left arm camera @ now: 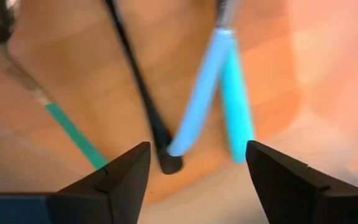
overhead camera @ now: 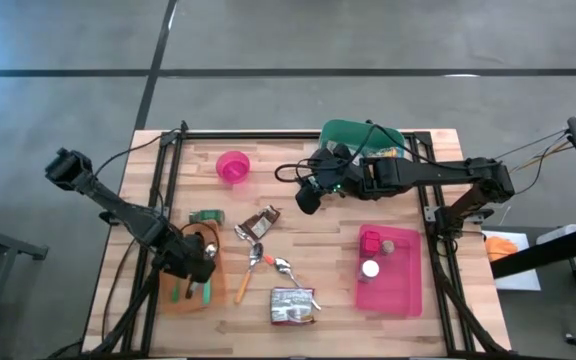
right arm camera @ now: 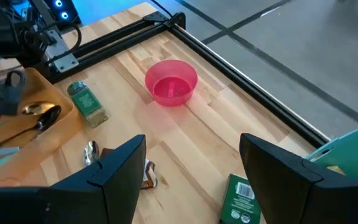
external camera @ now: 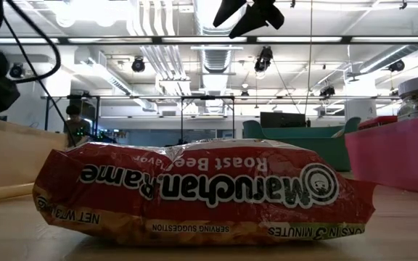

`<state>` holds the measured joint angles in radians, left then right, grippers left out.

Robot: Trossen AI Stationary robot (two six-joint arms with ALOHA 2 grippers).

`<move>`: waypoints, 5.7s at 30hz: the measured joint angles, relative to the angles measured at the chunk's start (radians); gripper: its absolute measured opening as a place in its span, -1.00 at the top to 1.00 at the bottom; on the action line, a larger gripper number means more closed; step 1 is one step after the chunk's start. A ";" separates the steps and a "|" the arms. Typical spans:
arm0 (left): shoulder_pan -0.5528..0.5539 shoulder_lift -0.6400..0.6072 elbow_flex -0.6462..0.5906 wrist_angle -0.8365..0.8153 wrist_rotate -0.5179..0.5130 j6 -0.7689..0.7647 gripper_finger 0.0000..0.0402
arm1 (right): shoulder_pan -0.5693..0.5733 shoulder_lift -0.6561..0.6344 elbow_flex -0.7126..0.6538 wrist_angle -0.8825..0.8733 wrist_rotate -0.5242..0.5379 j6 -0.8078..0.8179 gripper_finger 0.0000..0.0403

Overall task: Pick & Place Food Item
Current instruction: Put the green seasoning can into the pink bin

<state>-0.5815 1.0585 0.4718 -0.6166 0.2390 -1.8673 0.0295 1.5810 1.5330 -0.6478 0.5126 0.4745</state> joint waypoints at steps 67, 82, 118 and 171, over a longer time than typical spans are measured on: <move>0.579 -0.282 0.131 0.033 -0.036 0.981 -0.38 | 0.252 0.350 -0.005 -0.129 -0.723 0.653 -0.27; 0.579 -0.282 0.132 0.075 -0.001 0.978 -0.38 | 0.157 0.310 0.016 -0.180 -0.407 0.687 -0.27; 0.582 -0.282 0.131 0.093 -0.002 0.928 -0.38 | -0.233 0.320 -0.121 -0.184 -0.320 0.334 -0.90; 0.584 -0.282 0.130 0.089 0.034 0.947 -0.38 | -0.326 0.582 0.096 -0.209 -0.255 0.281 -0.90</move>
<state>0.0025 0.7761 0.6018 -0.5279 0.2726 -0.9199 -0.2966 2.1632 1.6291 -0.8563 0.2575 0.7555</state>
